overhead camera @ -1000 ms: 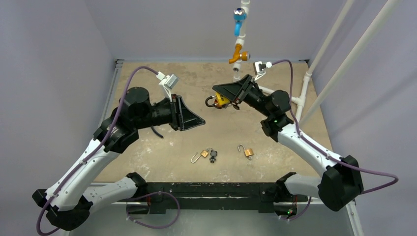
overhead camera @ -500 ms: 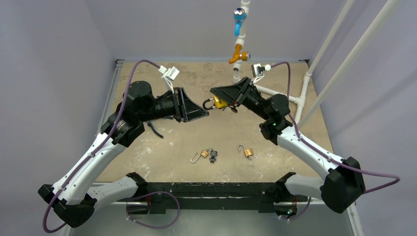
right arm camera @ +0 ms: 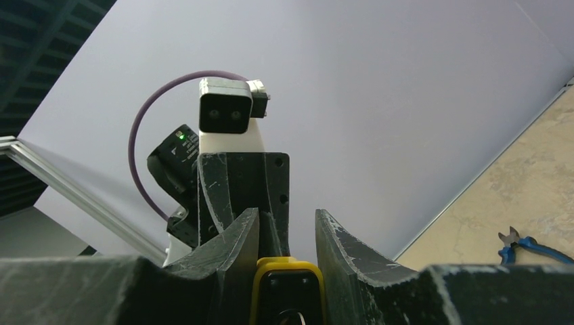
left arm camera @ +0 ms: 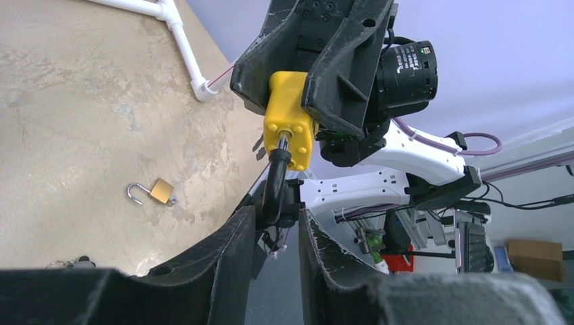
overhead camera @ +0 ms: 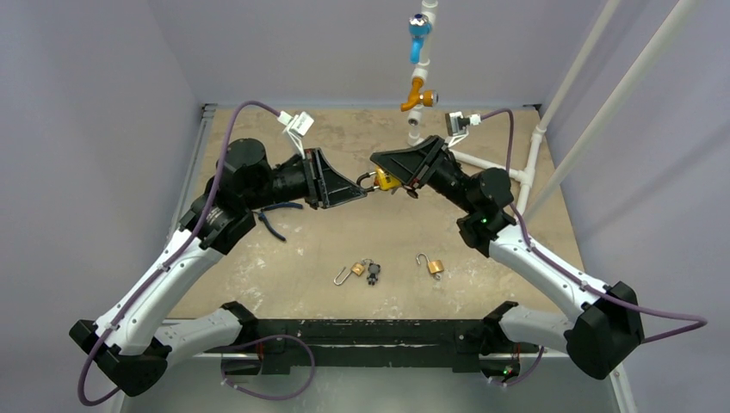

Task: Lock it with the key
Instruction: Lock the lock.

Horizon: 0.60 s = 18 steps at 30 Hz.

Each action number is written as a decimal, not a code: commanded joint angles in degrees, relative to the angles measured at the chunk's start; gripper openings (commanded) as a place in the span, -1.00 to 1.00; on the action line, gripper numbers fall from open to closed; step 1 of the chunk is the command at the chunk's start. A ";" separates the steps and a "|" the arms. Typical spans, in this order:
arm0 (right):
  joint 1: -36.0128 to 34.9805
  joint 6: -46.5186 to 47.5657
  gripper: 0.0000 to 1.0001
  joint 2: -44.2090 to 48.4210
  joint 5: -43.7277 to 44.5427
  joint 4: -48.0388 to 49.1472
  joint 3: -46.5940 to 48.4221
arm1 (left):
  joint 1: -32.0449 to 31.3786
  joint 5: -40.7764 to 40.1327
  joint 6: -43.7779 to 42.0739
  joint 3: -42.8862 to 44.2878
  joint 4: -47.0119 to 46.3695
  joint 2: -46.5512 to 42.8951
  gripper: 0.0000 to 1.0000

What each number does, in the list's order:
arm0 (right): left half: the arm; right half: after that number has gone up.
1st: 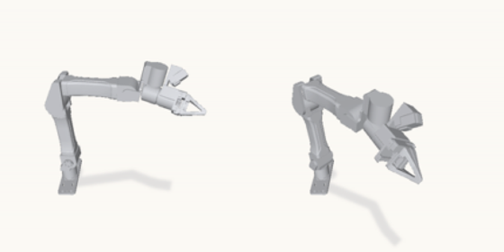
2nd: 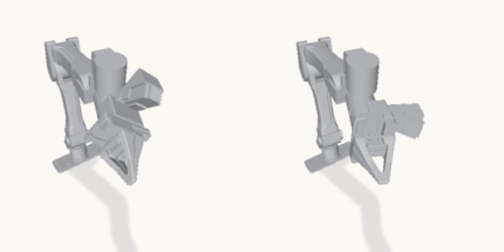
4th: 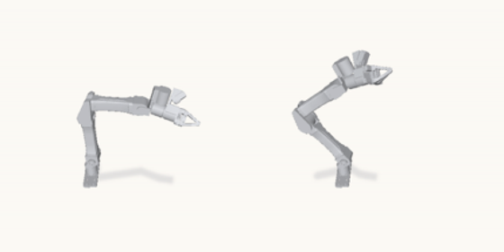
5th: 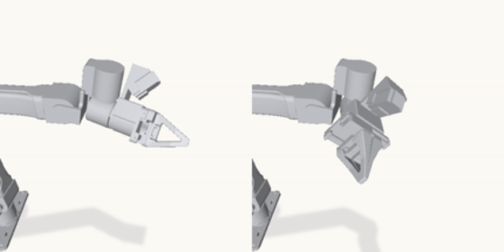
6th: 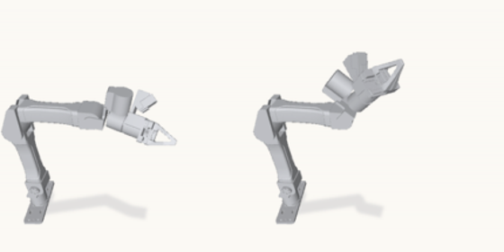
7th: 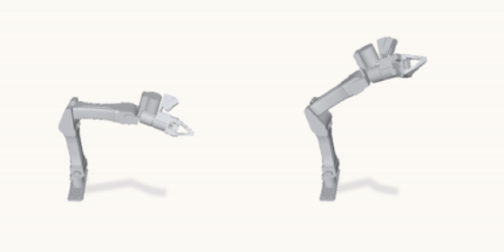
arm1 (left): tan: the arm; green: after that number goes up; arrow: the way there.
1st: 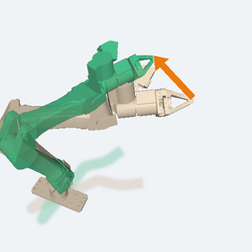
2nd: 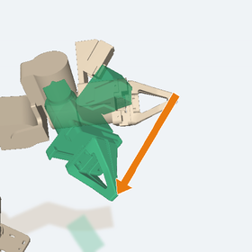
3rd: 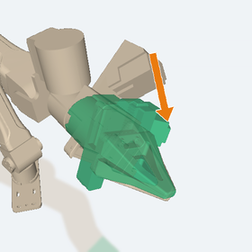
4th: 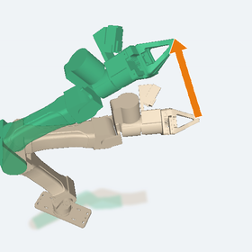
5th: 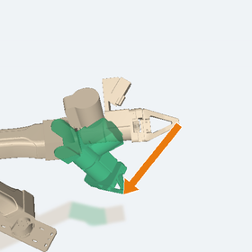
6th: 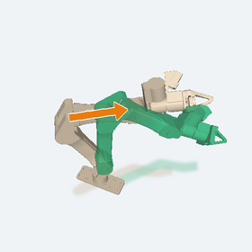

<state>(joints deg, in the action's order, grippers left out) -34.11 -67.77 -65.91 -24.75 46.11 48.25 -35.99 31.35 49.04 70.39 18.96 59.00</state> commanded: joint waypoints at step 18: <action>-1.92 3.33 -0.80 1.34 0.06 1.43 2.24 | 0.45 -0.75 -0.90 0.29 -3.08 0.12 -1.00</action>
<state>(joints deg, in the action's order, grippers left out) -35.51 -66.24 -65.45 -24.38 44.56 48.25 -35.94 31.11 49.10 70.39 18.04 59.53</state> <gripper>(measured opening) 0.318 0.045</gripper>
